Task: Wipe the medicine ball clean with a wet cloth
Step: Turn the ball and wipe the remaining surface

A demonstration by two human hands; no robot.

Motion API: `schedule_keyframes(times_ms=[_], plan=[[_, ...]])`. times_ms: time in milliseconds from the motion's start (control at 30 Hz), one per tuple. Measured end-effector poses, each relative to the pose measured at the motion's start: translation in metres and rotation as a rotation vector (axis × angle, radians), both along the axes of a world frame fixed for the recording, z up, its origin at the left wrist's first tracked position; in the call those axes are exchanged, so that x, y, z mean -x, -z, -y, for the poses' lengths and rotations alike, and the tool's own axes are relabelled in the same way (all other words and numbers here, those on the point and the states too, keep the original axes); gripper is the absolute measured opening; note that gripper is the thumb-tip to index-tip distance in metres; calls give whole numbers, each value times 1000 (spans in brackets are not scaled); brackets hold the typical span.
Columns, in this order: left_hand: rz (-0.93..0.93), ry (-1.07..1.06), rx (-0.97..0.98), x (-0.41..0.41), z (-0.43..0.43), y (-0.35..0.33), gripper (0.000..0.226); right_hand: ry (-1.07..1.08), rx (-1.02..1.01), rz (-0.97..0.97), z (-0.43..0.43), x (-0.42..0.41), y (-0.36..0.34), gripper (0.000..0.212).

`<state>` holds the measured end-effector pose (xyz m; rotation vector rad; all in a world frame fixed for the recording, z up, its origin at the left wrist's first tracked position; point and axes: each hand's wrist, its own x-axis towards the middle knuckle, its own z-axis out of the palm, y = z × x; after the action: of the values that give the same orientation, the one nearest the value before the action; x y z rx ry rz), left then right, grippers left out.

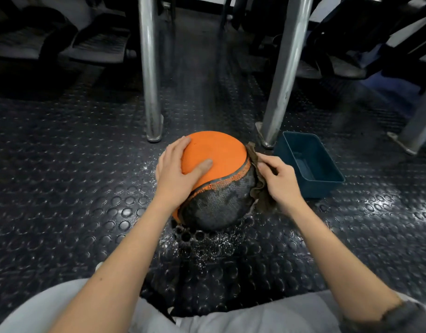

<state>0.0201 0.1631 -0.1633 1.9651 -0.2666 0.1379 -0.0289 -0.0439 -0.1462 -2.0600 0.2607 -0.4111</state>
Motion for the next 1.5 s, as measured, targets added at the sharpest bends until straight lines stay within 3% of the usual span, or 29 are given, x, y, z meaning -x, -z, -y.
schedule_keyframes(times_ms=[67, 167, 333, 400, 467, 567, 667, 833, 933, 1033, 1167, 1267, 1333, 1400, 1500], plan=[[-8, -12, 28, -4, 0, 0, 82, 33, -72, 8, -2, -1, 6, 27], [-121, -37, 233, -12, -9, 4, 77, 72, -174, -61, 4, -4, 14, 26], [-494, -125, 342, -6, -14, 20, 113, 97, -394, -200, 10, -5, 21, 26], [-618, -159, 478, 3, -12, 29, 119, 121, -493, -215, 10, -5, 26, 25], [-686, -153, 589, 9, -11, 36, 123, 146, -583, -211, 8, -4, 27, 25], [-729, -155, 602, 9, -12, 42, 122, 183, -629, -214, 5, -3, 25, 26], [-755, -130, 613, 10, -12, 34, 120, 150, -596, -225, 5, -3, 23, 30], [-844, -90, 472, 20, -11, 7, 62, 119, -434, -209, 13, 4, 6, 31], [-910, -45, 356, 24, -14, 3, 76, 125, -256, -217, 23, 11, 4, 29], [-852, 0, 200, 22, -16, 1, 77, 151, -6, -301, 26, 15, 9, 29], [-636, -2, 149, 17, -9, 7, 83, 149, 47, -271, 18, 11, 5, 34], [-347, -59, 145, 19, -5, 3, 54, 125, 18, -228, 15, 8, 4, 34], [-177, -11, 148, 19, 1, -6, 49, 101, 41, -215, 13, 9, 3, 34], [-69, 89, 103, 24, 8, -16, 60, 69, 73, -186, 9, 9, 2, 34], [22, 100, -145, 28, 15, -20, 86, 18, 200, -134, 3, 10, 0, 32]])
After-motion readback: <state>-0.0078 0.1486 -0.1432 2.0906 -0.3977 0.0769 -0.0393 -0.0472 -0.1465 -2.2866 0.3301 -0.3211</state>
